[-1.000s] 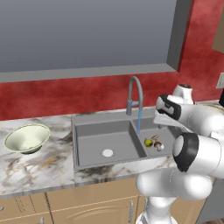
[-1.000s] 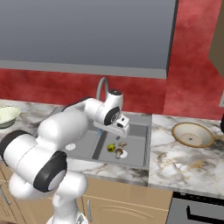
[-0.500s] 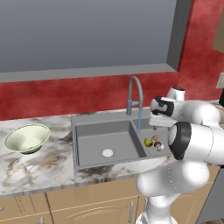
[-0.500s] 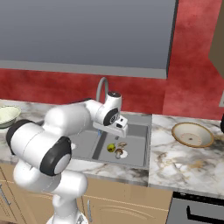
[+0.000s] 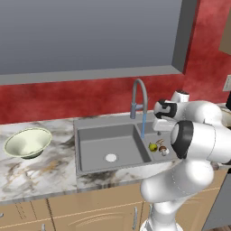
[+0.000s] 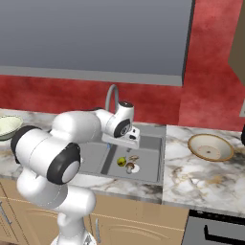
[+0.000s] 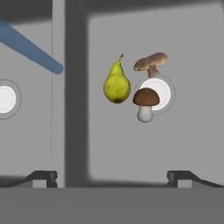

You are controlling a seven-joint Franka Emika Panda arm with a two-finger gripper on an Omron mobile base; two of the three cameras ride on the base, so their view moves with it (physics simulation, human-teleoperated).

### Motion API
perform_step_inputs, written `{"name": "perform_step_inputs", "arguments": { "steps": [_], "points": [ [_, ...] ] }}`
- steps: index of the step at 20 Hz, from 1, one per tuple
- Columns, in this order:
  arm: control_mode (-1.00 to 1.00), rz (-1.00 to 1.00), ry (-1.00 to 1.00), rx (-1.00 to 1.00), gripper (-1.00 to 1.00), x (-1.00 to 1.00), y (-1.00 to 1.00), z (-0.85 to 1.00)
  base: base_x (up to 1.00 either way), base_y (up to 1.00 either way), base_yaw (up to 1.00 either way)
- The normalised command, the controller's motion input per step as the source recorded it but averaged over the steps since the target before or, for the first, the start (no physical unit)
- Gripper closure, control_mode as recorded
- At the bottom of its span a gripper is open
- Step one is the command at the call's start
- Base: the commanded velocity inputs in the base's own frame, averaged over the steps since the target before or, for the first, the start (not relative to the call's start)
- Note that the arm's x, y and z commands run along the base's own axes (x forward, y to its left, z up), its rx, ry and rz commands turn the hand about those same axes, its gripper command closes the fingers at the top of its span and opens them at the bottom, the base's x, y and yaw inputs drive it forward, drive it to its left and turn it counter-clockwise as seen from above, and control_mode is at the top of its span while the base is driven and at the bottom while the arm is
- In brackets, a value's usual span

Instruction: Pick the mushrooms from the sink and place them in one bowl. Place the pear in the other bowl. Then turn off the sink faucet.

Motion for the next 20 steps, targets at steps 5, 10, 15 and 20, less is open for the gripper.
{"name": "perform_step_inputs", "arguments": {
  "steps": [5, 10, 15, 20],
  "points": [
    [-1.0, 0.12, -0.02, 0.0, -1.0, 0.0, 0.01, -0.1, 0.0, 0.0, 0.0],
    [-1.0, 0.14, -0.01, 0.0, -1.0, 0.0, 0.15, -0.18, 0.0, 0.0, 0.0],
    [-1.0, 0.16, -0.03, 0.0, -1.0, 0.0, 0.07, -0.19, 0.0, 0.0, 0.0],
    [-1.0, 0.15, -0.08, 0.0, -1.0, 0.01, 0.0, -0.15, 0.0, 0.0, 0.0]
  ]
}}
